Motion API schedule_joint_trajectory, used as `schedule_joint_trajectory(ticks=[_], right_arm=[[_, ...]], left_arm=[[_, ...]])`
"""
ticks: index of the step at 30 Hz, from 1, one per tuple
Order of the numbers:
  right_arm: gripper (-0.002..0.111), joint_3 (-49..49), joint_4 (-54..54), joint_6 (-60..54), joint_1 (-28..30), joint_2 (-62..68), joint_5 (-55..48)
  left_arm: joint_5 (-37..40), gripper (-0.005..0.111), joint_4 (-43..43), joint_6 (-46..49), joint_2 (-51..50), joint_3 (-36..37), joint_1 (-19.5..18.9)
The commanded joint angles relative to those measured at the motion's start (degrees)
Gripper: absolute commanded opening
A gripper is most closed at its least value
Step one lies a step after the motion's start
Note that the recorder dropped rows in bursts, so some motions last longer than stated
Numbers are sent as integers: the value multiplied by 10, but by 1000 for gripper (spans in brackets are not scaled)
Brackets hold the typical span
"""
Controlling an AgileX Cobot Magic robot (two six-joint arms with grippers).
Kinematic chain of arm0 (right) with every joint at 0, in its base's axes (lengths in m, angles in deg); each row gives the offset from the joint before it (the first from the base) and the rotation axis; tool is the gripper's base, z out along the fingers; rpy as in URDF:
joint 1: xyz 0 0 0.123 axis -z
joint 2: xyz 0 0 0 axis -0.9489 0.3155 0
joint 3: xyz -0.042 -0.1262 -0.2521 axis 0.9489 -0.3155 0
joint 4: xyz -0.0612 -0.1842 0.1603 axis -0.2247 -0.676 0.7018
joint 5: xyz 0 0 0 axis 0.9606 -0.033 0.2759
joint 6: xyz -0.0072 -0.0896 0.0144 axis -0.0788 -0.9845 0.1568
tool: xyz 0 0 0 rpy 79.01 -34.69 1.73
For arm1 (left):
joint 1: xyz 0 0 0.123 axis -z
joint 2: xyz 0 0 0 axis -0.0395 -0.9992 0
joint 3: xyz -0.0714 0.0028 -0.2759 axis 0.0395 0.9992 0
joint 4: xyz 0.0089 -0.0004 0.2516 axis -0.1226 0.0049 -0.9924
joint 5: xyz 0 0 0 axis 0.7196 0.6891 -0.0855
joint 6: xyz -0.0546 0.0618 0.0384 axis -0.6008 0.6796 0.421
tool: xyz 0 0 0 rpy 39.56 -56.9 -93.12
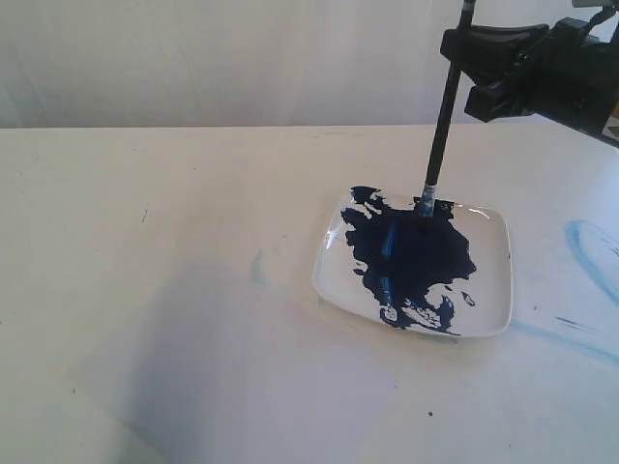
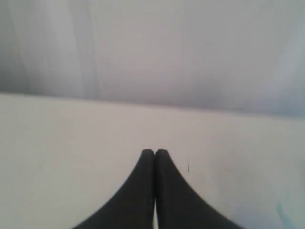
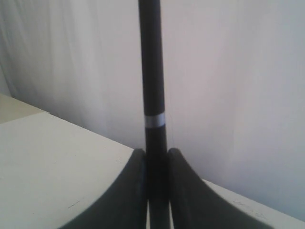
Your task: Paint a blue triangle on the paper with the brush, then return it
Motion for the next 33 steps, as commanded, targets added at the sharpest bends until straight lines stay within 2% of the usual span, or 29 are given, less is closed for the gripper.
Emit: schedule_joint_trajectory(ticks=[1,3,5,8,12,20,33], right_arm=[[0,-2,1,-5,-1,-4,0],[0,-2,-1,1,-1,-4,0],[0,-2,-9,11,-1,-4,2],[0,-2,-22,23,-1,-4,9],[0,-2,-25,37,-1,-4,12],[0,-2,-74,38,-1,-4,11],[0,-2,-78,50,-1,-4,38]], left_arm=[[160,0,250,316,-162,-52,31],[225,0,367,463,-251,-80,31],[294,0,425,525,-336,-119,31],[374,0,434,549,-439,-167,31],[427,0,435,567,-544,-190,24],[395,0,422,574,-644,-191,-9],[352,0,397,573,-747,-191,-9]])
